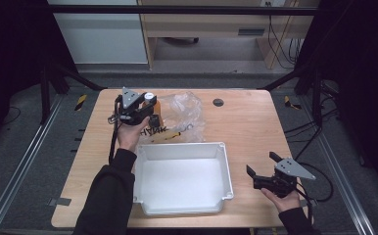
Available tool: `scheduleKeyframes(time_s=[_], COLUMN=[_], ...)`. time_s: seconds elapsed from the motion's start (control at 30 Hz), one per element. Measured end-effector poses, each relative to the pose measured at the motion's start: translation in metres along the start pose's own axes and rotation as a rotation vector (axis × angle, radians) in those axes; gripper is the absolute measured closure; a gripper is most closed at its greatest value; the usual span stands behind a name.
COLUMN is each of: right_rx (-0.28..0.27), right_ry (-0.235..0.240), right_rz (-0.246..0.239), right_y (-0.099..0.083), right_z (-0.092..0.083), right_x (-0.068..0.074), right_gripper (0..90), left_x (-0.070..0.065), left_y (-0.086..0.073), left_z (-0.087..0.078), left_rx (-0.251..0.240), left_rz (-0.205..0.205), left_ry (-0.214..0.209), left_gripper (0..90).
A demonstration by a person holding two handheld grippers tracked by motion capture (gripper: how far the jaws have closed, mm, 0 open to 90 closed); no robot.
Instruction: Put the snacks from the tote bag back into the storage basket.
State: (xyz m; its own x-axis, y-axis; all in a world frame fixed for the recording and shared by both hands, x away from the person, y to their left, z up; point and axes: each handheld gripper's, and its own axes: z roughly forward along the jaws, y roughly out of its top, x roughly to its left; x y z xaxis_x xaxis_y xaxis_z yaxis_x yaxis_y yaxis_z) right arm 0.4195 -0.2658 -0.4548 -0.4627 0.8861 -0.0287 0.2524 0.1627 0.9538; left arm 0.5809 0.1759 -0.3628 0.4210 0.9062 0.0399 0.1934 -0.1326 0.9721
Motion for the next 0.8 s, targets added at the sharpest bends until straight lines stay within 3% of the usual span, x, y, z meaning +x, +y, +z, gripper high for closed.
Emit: scheduleKeyframes(time_s=[0.8], right_rx=[-0.002], right_ry=[-0.004], right_rz=[-0.001], right_y=[0.000], right_z=[0.000], right_x=[0.000], right_gripper=[3.6], left_x=[-0.009], left_y=[0.054], left_z=[-0.041], left_rx=[-0.080], left_rz=[0.043], left_ry=[-0.020], left_gripper=[59.0])
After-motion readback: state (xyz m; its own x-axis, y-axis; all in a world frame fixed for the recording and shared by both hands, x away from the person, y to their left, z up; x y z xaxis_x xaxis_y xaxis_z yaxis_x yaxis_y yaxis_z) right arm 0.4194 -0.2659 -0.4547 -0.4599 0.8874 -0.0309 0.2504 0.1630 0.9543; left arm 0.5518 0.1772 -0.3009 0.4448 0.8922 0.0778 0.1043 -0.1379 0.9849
